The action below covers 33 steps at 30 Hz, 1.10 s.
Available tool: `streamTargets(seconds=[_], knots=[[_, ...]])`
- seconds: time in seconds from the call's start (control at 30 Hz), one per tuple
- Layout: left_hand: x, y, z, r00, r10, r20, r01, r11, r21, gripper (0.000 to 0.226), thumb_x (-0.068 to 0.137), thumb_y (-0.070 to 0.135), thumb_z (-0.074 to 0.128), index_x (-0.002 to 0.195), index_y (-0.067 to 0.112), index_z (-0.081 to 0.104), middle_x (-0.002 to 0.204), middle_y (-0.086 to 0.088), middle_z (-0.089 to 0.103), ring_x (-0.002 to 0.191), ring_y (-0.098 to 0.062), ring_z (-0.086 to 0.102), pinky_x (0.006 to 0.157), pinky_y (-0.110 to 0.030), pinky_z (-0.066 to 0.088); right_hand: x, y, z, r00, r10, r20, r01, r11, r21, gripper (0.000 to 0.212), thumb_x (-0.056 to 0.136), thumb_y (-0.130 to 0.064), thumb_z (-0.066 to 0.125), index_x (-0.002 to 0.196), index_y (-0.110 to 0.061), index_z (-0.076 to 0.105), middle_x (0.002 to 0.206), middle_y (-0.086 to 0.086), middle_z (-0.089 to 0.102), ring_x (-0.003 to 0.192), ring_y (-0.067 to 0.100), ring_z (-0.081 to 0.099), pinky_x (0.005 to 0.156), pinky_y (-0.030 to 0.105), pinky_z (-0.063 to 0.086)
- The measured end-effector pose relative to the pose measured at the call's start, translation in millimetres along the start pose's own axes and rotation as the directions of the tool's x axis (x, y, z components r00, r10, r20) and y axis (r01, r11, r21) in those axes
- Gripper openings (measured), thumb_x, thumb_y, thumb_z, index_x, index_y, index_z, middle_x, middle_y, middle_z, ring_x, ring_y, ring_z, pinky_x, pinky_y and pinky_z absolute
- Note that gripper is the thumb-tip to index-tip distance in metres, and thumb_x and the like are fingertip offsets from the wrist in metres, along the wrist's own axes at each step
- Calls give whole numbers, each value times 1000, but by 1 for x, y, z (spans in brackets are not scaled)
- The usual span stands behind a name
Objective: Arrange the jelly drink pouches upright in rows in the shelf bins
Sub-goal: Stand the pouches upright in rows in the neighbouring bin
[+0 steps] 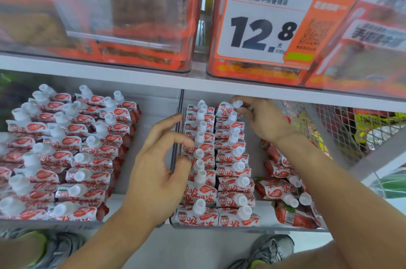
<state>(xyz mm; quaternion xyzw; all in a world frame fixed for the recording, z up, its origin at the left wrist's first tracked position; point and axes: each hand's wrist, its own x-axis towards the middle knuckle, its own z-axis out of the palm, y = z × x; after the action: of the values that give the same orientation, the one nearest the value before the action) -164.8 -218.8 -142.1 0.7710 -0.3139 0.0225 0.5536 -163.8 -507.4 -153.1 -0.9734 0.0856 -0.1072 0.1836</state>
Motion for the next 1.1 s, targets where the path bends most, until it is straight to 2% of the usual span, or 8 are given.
streamTargets(seconds=[0.27, 0.57, 0.67, 0.77, 0.83, 0.93, 1.03, 1.1], knots=[[-1, 0, 0, 1000, -6, 18, 6, 1000, 13, 21, 78, 27, 48, 91, 31, 64, 140, 19, 44, 133, 1, 39, 98, 0, 26, 3, -9, 2, 994, -15, 104, -1, 988, 154, 26, 97, -6, 52, 113, -19, 68, 115, -1, 69, 102, 16, 62, 90, 29, 49], [-1, 4, 0, 1000, 12, 1, -12, 1000, 19, 26, 76, 8, 52, 89, 26, 64, 138, 16, 46, 124, 16, 39, 77, 7, 31, -15, -11, -13, 942, 224, 251, -301, 892, 337, 37, 99, -25, 55, 136, -19, 53, 135, -4, 57, 122, 14, 55, 103, 28, 43], [-1, 4, 0, 1000, 15, -1, -15, 1000, 23, 25, 76, 7, 52, 88, 25, 65, 138, 14, 47, 121, 18, 40, 75, 8, 32, -29, -21, -7, 920, 383, 87, -393, 896, 208, 36, 98, -32, 55, 129, -14, 50, 120, 2, 61, 104, 23, 63, 83, 27, 48], [-1, 3, 1, 1000, 26, -2, -26, 999, 21, 22, 76, 11, 51, 88, 24, 65, 137, 13, 48, 117, 21, 41, 76, 7, 33, -40, -33, 5, 911, 334, 240, -380, 908, 179, 31, 105, -29, 38, 131, -18, 51, 112, 5, 66, 80, 11, 62, 55, 15, 40], [0, 4, 1, 999, 39, -3, -38, 999, 28, 21, 76, 18, 48, 88, 25, 64, 137, 13, 48, 116, 21, 41, 78, 7, 32, -45, -38, 3, 896, 336, 290, -406, 884, 231, 35, 106, -29, 36, 138, -19, 45, 119, 6, 62, 88, 15, 63, 65, 17, 48], [-1, 3, 0, 1000, 21, -1, -21, 999, 46, 25, 77, 12, 50, 88, 29, 64, 137, 18, 47, 122, 18, 39, 82, 8, 30, -55, -37, -13, 837, 302, 456, -494, 776, 392, 45, 104, -28, 44, 148, -24, 38, 147, 6, 48, 128, 25, 52, 107, 43, 44], [-1, 4, -4, 999, 0, 52, -5, 995, 104, 29, 79, 15, 52, 88, 40, 63, 136, 27, 44, 125, 15, 38, 94, 5, 24, -70, -32, -46, 868, 226, 443, -383, 872, 305, 46, 101, -15, 50, 144, -4, 39, 144, 22, 45, 130, 38, 46, 105, 46, 41], [1, 13, -7, 997, -5, 81, -12, 978, 210, 31, 80, 13, 58, 86, 44, 61, 133, 24, 46, 109, 23, 43, 92, 3, 29, -87, -26, -73, 917, 230, 327, -289, 946, 145, 48, 95, -28, 61, 139, -12, 48, 133, 8, 60, 120, 23, 58, 100, 31, 45]])
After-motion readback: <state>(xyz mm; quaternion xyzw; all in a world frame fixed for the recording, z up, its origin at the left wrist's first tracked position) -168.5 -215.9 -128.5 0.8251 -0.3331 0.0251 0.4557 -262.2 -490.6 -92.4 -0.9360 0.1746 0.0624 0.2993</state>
